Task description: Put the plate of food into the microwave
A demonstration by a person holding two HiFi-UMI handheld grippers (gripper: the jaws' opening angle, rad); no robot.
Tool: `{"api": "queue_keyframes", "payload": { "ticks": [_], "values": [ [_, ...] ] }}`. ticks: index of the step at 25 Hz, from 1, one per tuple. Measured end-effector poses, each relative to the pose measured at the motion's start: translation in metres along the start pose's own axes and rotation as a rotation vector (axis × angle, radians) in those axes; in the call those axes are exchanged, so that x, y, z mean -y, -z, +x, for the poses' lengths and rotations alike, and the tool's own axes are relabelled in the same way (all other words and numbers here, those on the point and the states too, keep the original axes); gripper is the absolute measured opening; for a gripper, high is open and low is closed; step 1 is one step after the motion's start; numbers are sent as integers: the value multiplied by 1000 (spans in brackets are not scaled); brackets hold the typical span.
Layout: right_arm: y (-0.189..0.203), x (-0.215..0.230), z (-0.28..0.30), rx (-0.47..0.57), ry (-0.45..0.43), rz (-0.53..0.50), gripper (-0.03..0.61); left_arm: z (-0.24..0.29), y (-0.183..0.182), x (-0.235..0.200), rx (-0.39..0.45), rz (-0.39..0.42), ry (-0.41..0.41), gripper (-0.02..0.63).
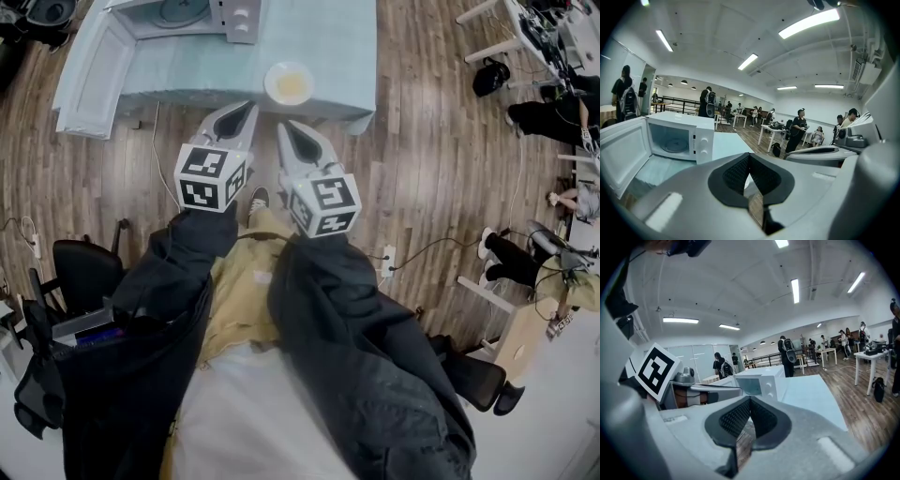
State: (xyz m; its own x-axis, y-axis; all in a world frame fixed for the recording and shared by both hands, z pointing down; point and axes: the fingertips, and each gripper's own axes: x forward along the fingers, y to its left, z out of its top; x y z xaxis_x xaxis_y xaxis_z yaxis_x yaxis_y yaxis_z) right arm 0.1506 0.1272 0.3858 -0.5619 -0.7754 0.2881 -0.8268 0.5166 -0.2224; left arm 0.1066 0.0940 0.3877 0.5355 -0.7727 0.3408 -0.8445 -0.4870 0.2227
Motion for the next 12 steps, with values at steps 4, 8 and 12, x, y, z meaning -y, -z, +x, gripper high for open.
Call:
{"api": "queue_keyframes", "payload": {
  "ticks": [4, 8, 12],
  "values": [
    [1, 5, 4, -8, -12, 20, 0, 5, -2, -4, -8, 2, -12, -5],
    [4, 10, 15, -30, -17, 36, 0, 14, -4, -11, -19, -2, -12, -5],
    [17, 6, 31, -74, -19, 36, 0, 24, 6, -29, -39, -37, -7, -5]
  ]
}}
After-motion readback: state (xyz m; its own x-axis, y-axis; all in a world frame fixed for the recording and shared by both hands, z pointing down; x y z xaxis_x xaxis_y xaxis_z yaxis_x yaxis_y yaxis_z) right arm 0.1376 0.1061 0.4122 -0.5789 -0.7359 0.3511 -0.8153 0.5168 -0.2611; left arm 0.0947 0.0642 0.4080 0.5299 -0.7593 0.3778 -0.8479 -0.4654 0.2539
